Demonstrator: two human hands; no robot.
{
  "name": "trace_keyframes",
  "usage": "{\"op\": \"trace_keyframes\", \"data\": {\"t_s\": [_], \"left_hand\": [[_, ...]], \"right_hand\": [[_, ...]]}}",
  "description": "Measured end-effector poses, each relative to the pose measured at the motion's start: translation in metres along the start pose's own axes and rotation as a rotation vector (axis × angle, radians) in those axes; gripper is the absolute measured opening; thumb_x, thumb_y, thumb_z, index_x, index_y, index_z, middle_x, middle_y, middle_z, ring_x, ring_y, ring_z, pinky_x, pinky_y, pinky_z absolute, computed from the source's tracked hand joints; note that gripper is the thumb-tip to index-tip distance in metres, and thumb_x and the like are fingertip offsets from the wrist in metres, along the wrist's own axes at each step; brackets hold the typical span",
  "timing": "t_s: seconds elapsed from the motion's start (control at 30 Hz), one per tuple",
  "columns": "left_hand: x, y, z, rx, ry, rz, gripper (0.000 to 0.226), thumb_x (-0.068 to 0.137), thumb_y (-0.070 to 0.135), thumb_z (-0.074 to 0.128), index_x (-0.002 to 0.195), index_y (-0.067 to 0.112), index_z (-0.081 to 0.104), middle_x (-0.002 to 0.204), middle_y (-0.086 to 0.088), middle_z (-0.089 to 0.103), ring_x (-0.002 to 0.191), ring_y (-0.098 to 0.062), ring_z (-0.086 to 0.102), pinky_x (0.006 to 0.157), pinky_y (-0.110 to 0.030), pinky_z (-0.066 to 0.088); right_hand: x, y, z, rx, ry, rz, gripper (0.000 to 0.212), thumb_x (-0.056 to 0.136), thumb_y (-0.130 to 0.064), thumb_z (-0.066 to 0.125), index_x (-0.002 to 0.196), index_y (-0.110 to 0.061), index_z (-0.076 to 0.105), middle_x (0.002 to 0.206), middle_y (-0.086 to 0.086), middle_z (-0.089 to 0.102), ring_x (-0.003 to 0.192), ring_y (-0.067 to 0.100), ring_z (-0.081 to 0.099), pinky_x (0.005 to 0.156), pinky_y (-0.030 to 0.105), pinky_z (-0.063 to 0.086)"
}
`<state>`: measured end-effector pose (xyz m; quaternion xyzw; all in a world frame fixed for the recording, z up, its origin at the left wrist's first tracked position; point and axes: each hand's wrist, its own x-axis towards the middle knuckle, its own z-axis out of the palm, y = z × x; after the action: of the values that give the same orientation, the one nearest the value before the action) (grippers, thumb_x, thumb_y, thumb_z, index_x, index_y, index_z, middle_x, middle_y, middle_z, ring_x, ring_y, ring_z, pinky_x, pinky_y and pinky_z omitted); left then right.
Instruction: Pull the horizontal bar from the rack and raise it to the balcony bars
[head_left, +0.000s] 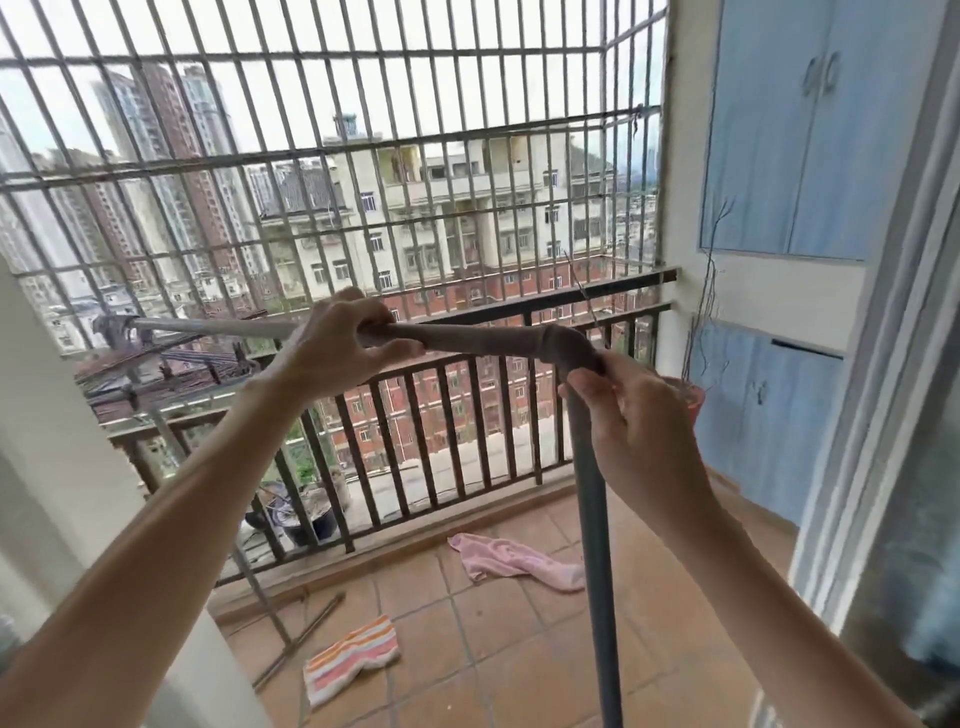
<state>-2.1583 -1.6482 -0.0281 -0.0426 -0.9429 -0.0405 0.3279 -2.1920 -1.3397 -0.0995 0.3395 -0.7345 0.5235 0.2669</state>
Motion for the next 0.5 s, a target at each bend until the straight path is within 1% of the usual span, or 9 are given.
{"op": "trace_keyframes", "data": {"t_s": [0.1,0.17,0.23,0.3,0.33,0.4,0.47,0.5], "left_hand": [[0.014,0.0,0.007,-0.016,0.02,-0.007,0.066,0.067,0.076,0.046,0.087,0.015,0.063,0.084,-0.001,0.055,0.073,-0.019,0.053,0.065,-0.026,0.045],[0.024,-0.002,0.013,-0.015,0.027,-0.005,0.062,0.068,0.076,0.044,0.086,0.019,0.06,0.081,0.003,0.052,0.071,-0.015,0.051,0.061,-0.02,0.04],[0.032,-0.005,0.02,0.005,0.029,-0.004,0.06,0.069,0.076,0.044,0.086,0.021,0.059,0.079,0.005,0.05,0.068,-0.009,0.047,0.059,-0.017,0.033],[0.04,-0.01,0.029,0.031,0.032,-0.009,0.069,0.069,0.079,0.04,0.088,0.016,0.061,0.08,0.004,0.051,0.066,-0.005,0.046,0.058,-0.017,0.034],[0.045,-0.011,0.035,0.039,0.034,-0.016,0.075,0.068,0.082,0.038,0.09,0.014,0.062,0.082,0.003,0.052,0.066,-0.007,0.048,0.059,-0.018,0.037],[0.057,-0.011,0.047,0.051,0.04,-0.036,0.082,0.067,0.085,0.035,0.092,0.012,0.063,0.086,-0.001,0.055,0.068,-0.013,0.052,0.062,-0.023,0.043],[0.072,-0.009,0.06,0.072,0.043,-0.049,0.084,0.066,0.085,0.034,0.094,0.011,0.062,0.088,-0.003,0.056,0.069,-0.014,0.052,0.063,-0.024,0.043],[0.08,-0.009,0.067,0.088,0.043,-0.049,0.085,0.066,0.087,0.033,0.094,0.012,0.062,0.087,-0.002,0.056,0.069,-0.013,0.052,0.063,-0.024,0.043]], "right_hand": [[0.015,0.009,-0.002,-0.026,0.038,0.014,0.026,0.101,-0.029,0.05,0.112,-0.013,0.068,0.087,0.002,0.071,0.083,0.023,0.066,0.076,0.043,0.054],[0.026,0.017,-0.001,-0.028,0.039,0.024,0.029,0.101,-0.031,0.05,0.113,-0.011,0.068,0.089,0.005,0.072,0.084,0.024,0.067,0.076,0.044,0.055],[0.035,0.026,0.002,-0.03,0.03,0.033,0.031,0.1,-0.031,0.05,0.113,-0.01,0.069,0.091,0.005,0.073,0.086,0.023,0.067,0.075,0.036,0.054],[0.044,0.038,0.006,-0.031,0.032,0.038,0.03,0.1,-0.029,0.052,0.114,-0.01,0.069,0.091,0.004,0.073,0.086,0.021,0.067,0.07,0.024,0.048],[0.049,0.045,0.008,-0.03,0.035,0.046,0.029,0.1,-0.028,0.052,0.115,-0.01,0.069,0.091,0.003,0.073,0.084,0.019,0.066,0.067,0.021,0.045],[0.061,0.062,0.011,-0.018,0.041,0.066,0.027,0.1,-0.027,0.053,0.116,-0.012,0.069,0.083,-0.002,0.071,0.072,0.01,0.064,0.06,0.015,0.04],[0.074,0.081,0.01,-0.012,0.061,0.076,0.026,0.1,-0.027,0.054,0.114,-0.013,0.07,0.073,-0.013,0.064,0.06,-0.004,0.055,0.053,0.005,0.034],[0.081,0.092,0.009,-0.01,0.072,0.074,0.025,0.099,-0.027,0.055,0.113,-0.013,0.07,0.071,-0.016,0.062,0.055,-0.005,0.053,0.051,0.005,0.034]]}}
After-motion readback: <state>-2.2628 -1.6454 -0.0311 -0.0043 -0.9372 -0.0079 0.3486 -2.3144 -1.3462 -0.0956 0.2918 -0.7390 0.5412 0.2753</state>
